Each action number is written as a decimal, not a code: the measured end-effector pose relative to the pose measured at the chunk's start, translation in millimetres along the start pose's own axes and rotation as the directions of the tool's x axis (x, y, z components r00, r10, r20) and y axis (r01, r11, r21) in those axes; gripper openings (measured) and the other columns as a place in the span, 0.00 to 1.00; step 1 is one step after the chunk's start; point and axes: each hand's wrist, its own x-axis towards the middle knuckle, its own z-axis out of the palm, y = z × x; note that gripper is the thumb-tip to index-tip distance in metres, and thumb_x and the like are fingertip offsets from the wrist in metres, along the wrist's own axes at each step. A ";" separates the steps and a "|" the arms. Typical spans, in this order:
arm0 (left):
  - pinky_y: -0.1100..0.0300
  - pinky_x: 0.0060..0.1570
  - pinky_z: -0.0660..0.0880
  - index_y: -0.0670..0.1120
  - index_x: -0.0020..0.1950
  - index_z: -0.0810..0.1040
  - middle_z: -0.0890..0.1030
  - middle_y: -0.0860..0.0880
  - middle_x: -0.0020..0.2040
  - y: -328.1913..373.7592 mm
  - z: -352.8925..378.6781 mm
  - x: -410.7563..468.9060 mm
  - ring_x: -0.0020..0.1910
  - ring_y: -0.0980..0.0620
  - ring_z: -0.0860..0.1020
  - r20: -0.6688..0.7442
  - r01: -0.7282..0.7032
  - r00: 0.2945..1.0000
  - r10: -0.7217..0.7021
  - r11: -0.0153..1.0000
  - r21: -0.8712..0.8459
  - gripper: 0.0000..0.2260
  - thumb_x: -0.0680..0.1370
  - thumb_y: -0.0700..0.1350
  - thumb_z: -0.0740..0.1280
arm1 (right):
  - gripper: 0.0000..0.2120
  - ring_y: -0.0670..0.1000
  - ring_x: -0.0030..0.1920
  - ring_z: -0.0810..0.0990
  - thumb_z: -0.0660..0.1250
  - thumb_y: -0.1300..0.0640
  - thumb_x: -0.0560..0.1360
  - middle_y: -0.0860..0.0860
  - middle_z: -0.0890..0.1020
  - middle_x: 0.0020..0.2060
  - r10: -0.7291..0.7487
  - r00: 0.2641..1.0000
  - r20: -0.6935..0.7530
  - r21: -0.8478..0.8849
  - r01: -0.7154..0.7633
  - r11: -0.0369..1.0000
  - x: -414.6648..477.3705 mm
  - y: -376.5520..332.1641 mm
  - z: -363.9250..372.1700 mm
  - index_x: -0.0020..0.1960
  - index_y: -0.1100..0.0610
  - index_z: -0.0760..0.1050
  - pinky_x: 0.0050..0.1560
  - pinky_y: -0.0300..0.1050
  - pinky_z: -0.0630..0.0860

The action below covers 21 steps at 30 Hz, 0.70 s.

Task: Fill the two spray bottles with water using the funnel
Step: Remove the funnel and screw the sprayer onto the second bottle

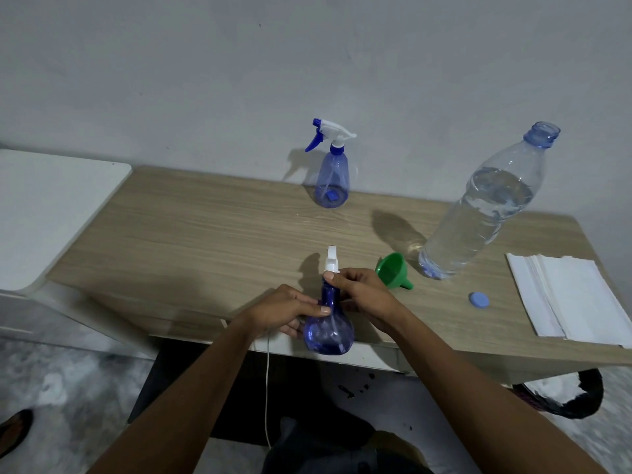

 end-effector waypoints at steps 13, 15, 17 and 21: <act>0.54 0.54 0.83 0.45 0.60 0.85 0.89 0.45 0.49 3.4 -0.8 2.4 0.53 0.44 0.87 -0.002 0.003 1.000 -0.003 1.000 -0.007 0.16 0.75 0.50 0.77 | 0.23 0.53 0.41 0.82 0.78 0.42 0.68 0.54 0.85 0.40 0.035 0.999 0.002 -0.005 -0.035 0.999 3.4 1.2 -4.8 0.53 0.59 0.82 0.48 0.51 0.76; 0.54 0.54 0.83 0.45 0.60 0.85 0.89 0.45 0.49 3.1 -1.0 2.4 0.51 0.46 0.87 0.002 0.005 1.000 -0.005 1.000 -0.005 0.16 0.75 0.50 0.77 | 0.28 0.54 0.41 0.82 0.78 0.40 0.66 0.55 0.85 0.41 0.039 0.999 0.000 -0.013 -0.039 0.999 3.2 0.6 -4.6 0.55 0.60 0.82 0.48 0.52 0.75; 0.53 0.55 0.83 0.45 0.60 0.85 0.89 0.45 0.49 3.1 -1.4 2.6 0.51 0.46 0.87 0.003 0.007 1.000 -0.007 1.000 -0.003 0.16 0.75 0.50 0.77 | 0.29 0.55 0.42 0.82 0.78 0.39 0.65 0.55 0.85 0.41 0.039 0.999 0.002 -0.022 -0.039 0.999 3.8 0.8 -4.2 0.55 0.61 0.82 0.48 0.52 0.75; 0.52 0.56 0.83 0.45 0.59 0.86 0.89 0.44 0.50 5.0 -1.4 2.4 0.53 0.44 0.87 0.006 0.016 1.000 -0.016 1.000 -0.010 0.14 0.75 0.49 0.77 | 0.27 0.54 0.40 0.81 0.79 0.39 0.65 0.55 0.85 0.40 0.027 1.000 0.003 -0.029 -0.027 0.999 5.2 1.3 -5.2 0.52 0.59 0.82 0.45 0.49 0.75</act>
